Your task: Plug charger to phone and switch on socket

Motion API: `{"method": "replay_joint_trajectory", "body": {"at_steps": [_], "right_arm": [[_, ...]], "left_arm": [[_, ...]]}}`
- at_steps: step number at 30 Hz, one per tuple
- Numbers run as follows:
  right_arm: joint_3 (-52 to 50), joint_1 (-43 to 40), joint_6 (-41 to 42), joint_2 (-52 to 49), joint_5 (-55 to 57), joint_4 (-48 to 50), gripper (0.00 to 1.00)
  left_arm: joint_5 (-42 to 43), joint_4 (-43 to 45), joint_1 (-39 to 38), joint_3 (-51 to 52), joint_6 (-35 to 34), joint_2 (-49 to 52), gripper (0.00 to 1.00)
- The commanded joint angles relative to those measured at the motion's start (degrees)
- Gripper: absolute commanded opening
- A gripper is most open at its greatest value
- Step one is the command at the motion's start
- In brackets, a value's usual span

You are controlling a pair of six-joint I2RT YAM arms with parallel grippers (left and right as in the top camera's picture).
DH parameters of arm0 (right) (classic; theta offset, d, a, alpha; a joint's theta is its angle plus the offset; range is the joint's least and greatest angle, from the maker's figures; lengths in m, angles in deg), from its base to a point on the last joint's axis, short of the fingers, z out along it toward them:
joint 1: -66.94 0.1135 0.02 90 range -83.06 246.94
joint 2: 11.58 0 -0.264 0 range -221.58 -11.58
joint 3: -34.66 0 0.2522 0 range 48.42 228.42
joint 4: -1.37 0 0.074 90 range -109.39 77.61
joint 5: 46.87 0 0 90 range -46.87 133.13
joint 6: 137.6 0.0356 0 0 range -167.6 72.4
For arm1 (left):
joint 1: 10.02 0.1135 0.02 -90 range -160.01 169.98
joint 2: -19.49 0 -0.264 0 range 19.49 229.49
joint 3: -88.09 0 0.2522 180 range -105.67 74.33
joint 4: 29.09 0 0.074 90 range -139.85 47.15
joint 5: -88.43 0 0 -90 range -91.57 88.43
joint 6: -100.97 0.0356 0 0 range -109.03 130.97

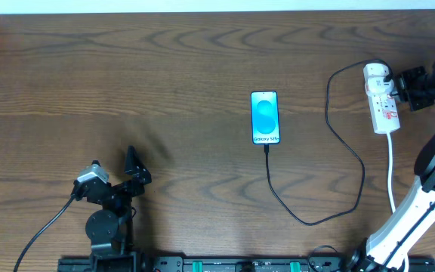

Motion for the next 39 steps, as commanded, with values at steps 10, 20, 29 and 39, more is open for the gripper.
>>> {"method": "replay_joint_trajectory", "body": {"at_steps": [10, 20, 29, 39], "right_arm": [[-3.8, 7.0, 0.2, 0.6, 5.6, 1.0, 0.01], [1.7, 4.6, -2.7, 5.2, 6.3, -5.7, 0.01], [2.1, 0.1, -2.7, 5.3, 7.1, -6.2, 0.01], [2.1, 0.0, -2.7, 3.8, 8.4, -5.4, 0.01]], "left_arm": [[-1.2, -2.3, -0.2, 1.0, -0.5, -0.4, 0.98], [-1.2, -2.3, -0.2, 1.0, -0.5, -0.4, 0.98], [-1.2, -2.3, -0.2, 1.0, -0.5, -0.4, 0.98], [-1.2, -2.3, -0.2, 1.0, -0.5, -0.4, 0.98]]}}
